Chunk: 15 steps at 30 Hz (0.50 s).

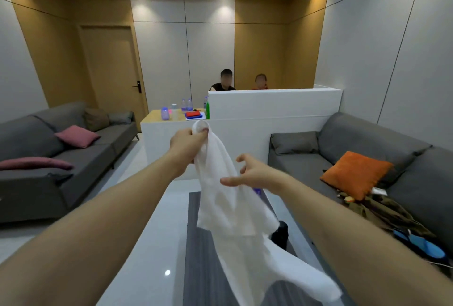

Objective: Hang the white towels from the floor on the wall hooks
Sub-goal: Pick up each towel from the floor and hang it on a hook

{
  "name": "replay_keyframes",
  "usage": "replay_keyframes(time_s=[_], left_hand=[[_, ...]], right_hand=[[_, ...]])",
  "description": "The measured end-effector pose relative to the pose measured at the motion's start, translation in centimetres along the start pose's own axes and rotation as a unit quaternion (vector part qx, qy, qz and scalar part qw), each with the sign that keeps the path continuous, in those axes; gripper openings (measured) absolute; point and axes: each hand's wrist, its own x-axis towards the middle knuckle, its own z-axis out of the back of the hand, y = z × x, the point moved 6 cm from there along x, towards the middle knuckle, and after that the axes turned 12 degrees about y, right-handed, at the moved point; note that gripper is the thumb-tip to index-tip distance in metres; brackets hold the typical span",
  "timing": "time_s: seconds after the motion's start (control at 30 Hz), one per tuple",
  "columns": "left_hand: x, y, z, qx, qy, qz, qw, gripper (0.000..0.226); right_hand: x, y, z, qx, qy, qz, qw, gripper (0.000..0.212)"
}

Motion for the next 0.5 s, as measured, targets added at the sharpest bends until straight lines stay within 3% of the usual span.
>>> replay_keyframes(time_s=[0.03, 0.17, 0.3, 0.4, 0.43, 0.5], left_hand=[[-0.1, -0.3, -0.2, -0.01, -0.002, 0.0, 1.0, 0.035], [-0.4, -0.9, -0.5, -0.003, -0.047, 0.001, 0.999, 0.038], [-0.6, -1.3, 0.6, -0.051, -0.093, 0.021, 0.994, 0.037], [-0.6, -1.9, 1.1, -0.087, -0.104, 0.008, 0.991, 0.024], [-0.6, -2.2, 1.3, -0.097, -0.11, 0.001, 0.989, 0.018], [-0.6, -2.6, 1.9, -0.094, -0.119, -0.006, 0.988, 0.017]], right_hand=[[0.3, -0.2, -0.9, 0.01, 0.004, 0.006, 1.0, 0.114], [0.6, 0.5, -3.6, -0.012, 0.0, 0.029, 1.0, 0.085], [0.3, -0.2, -5.6, -0.094, 0.136, 0.008, 0.986, 0.118], [0.3, -0.7, -7.0, -0.151, 0.123, 0.009, 0.981, 0.126], [0.7, -0.6, -7.5, -0.143, 0.085, 0.024, 0.986, 0.114], [1.5, -0.1, -7.4, -0.092, -0.028, 0.067, 0.993, 0.058]])
